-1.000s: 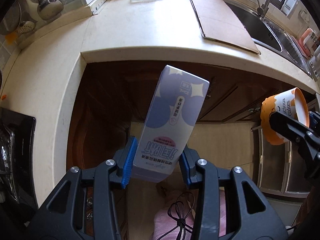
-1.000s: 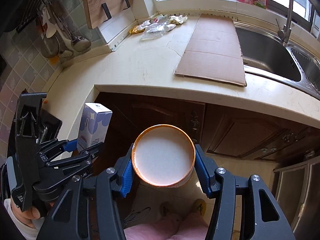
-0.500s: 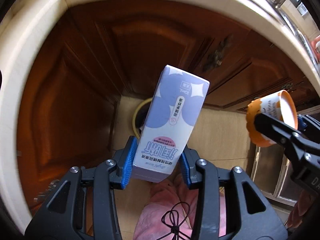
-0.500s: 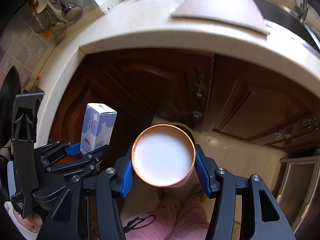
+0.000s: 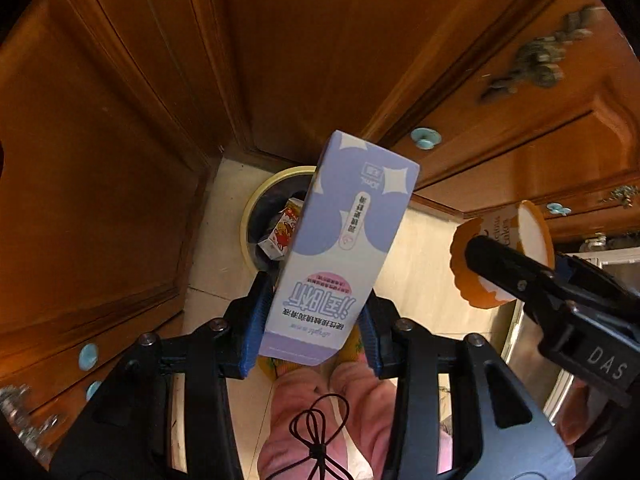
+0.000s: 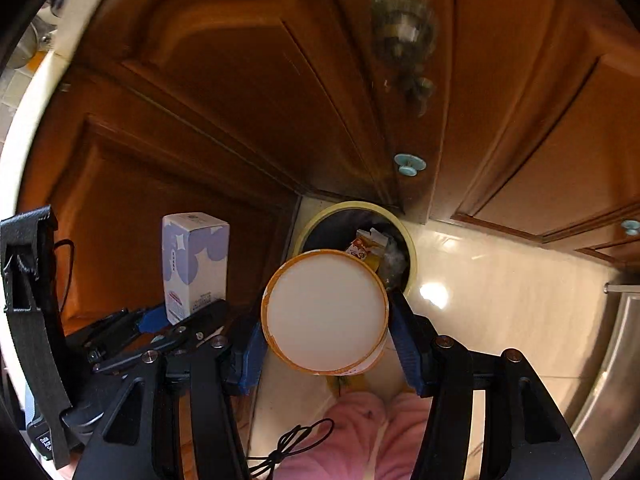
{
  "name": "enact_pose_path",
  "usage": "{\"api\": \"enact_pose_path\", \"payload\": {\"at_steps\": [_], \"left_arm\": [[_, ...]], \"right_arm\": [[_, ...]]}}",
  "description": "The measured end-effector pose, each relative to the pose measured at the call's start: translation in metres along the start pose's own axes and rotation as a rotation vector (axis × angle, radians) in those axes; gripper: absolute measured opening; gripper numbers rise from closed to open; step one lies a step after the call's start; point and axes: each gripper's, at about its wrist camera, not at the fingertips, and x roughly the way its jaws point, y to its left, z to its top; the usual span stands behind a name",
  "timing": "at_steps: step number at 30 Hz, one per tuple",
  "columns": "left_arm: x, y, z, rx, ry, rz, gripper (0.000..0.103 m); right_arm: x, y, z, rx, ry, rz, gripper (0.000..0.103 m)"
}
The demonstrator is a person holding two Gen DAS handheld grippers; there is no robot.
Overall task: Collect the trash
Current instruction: 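Carry the box and paper cup over the trash bin and open both tools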
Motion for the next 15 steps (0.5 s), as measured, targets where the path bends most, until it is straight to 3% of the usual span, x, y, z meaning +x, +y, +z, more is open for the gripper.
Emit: {"api": "enact_pose_path", "payload": {"at_steps": [3,5,7,12,15], "left_arm": [[0.027,0.008,0.002,-0.018,0.011,-0.025,0.040],[0.045,0.015,0.001,-0.035,0.023,-0.034,0.058],[0.061,0.024,-0.001,-0.060,0.041,-0.029,0.067],[0.089,0.039,-0.007,-0.101,0.077,-0.013,0.069],[0.095,0.052,-0.015,-0.121,0.074,-0.007,0.069]], "right_arm": [[0.033,-0.007,0.003,-0.008,0.000,-0.002,0.056],[0.054,-0.010,0.003,-0.011,0.009,0.002,0.057],[0.073,-0.014,0.003,-0.007,0.018,0.009,0.060],[0.107,-0.016,0.007,-0.027,0.022,-0.011,0.074],[0.122,-0.015,0.008,-0.035,0.017,-0.021,0.077]]}}
